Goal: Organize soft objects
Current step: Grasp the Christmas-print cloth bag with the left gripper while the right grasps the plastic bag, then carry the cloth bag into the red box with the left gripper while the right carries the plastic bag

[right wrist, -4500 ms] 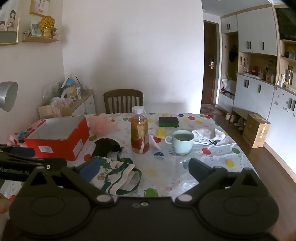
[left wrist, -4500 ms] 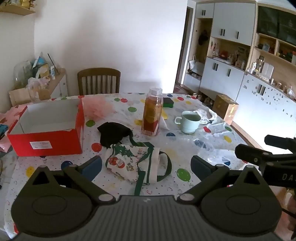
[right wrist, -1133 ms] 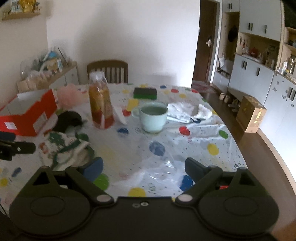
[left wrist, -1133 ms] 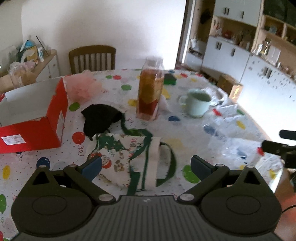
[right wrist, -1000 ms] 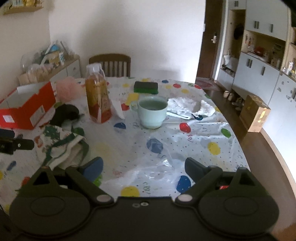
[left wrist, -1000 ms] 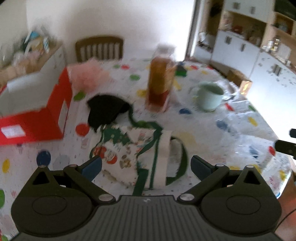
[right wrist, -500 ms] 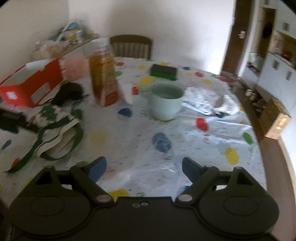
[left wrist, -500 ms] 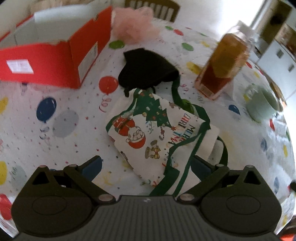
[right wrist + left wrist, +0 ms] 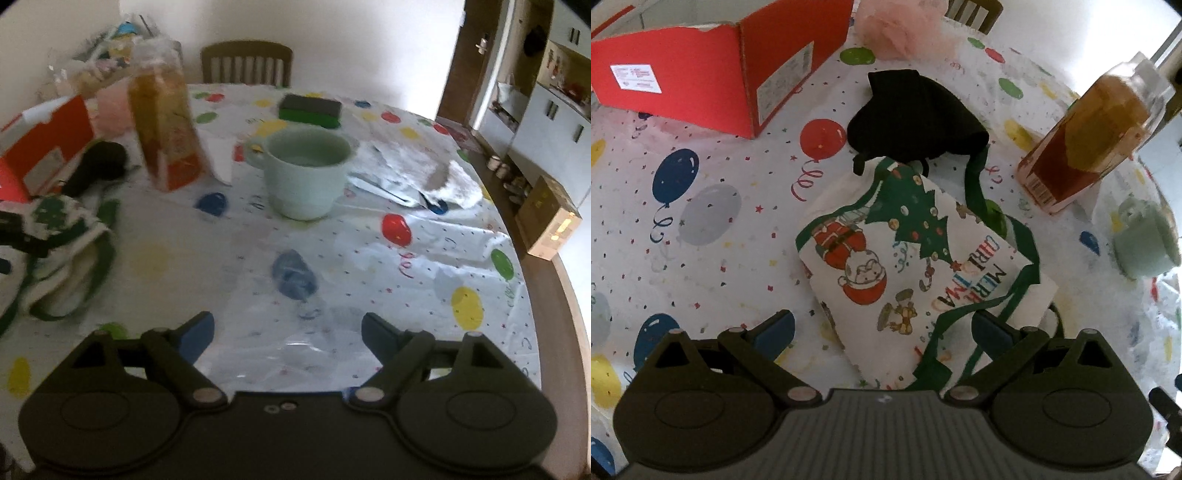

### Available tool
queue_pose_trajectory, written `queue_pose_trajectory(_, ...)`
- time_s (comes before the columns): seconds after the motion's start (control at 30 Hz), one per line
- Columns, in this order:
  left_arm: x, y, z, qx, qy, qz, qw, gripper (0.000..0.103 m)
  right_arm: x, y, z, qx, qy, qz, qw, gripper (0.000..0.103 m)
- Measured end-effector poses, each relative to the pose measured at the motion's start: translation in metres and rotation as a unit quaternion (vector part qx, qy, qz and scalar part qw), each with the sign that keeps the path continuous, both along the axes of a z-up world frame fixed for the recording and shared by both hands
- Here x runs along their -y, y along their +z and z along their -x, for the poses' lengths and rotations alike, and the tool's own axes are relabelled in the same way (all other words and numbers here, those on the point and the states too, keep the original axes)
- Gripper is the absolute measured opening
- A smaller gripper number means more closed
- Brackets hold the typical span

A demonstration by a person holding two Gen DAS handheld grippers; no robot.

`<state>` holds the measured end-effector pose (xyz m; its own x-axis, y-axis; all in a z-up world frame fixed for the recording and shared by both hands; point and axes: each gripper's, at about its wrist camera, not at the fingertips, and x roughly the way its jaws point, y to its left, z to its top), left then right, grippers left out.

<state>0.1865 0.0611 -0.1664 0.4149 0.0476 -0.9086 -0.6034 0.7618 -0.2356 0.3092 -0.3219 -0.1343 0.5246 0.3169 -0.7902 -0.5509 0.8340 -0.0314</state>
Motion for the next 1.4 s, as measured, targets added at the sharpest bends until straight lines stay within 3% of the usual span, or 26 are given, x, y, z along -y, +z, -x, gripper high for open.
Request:
queue_pose_trajectory(0.17, 0.004, -0.005, -0.008, -0.010, -0.002, -0.027, 0.9996, 0.103, 0.005, -0.017, -0.020, -0.012, -0.004, 0.012, 1.000, 0.084)
queue_pose_trajectory(0.37, 0.013, -0.007, -0.018, -0.024, -0.011, -0.059, 0.9979, 0.100, 0.002, -0.031, -0.029, -0.022, 0.010, 0.019, 1.000, 0.073)
queue_pose_trajectory(0.5, 0.028, -0.008, -0.025, -0.040, -0.042, -0.105, 0.9928, 0.088, -0.002, -0.033, -0.029, -0.026, 0.030, 0.019, 0.999, 0.058)
queue_pose_trajectory(0.57, 0.036, -0.006, -0.026, -0.038, -0.054, -0.124, 0.9901, 0.084, -0.004, -0.034, -0.028, -0.023, 0.039, 0.024, 0.999, 0.058)
queue_pose_trajectory(0.67, 0.049, -0.004, -0.029, -0.035, -0.079, -0.159, 0.9835, 0.066, -0.006, -0.037, -0.027, -0.021, 0.048, 0.033, 0.998, 0.054)
queue_pose_trajectory(0.8, 0.066, 0.001, -0.032, -0.027, -0.115, -0.194, 0.9739, 0.031, -0.010, -0.037, -0.022, -0.011, 0.067, 0.036, 0.997, 0.040)
queue_pose_trajectory(0.87, 0.075, 0.002, -0.033, -0.028, -0.126, -0.214, 0.9683, 0.028, -0.012, -0.036, -0.017, -0.005, 0.079, 0.038, 0.996, 0.032)
queue_pose_trajectory(0.93, 0.077, 0.001, -0.032, -0.032, -0.130, -0.231, 0.9638, 0.014, -0.015, -0.037, -0.013, 0.006, 0.089, 0.044, 0.995, 0.022)
queue_pose_trajectory(1.03, 0.072, 0.002, -0.029, -0.023, -0.124, -0.230, 0.9649, 0.010, -0.015, -0.036, -0.010, 0.015, 0.096, 0.050, 0.994, 0.008)
queue_pose_trajectory(1.4, 0.067, 0.024, -0.009, 0.032, -0.123, -0.215, 0.9683, 0.007, 0.030, 0.003, -0.009, 0.010, 0.040, -0.009, 0.999, 0.005)
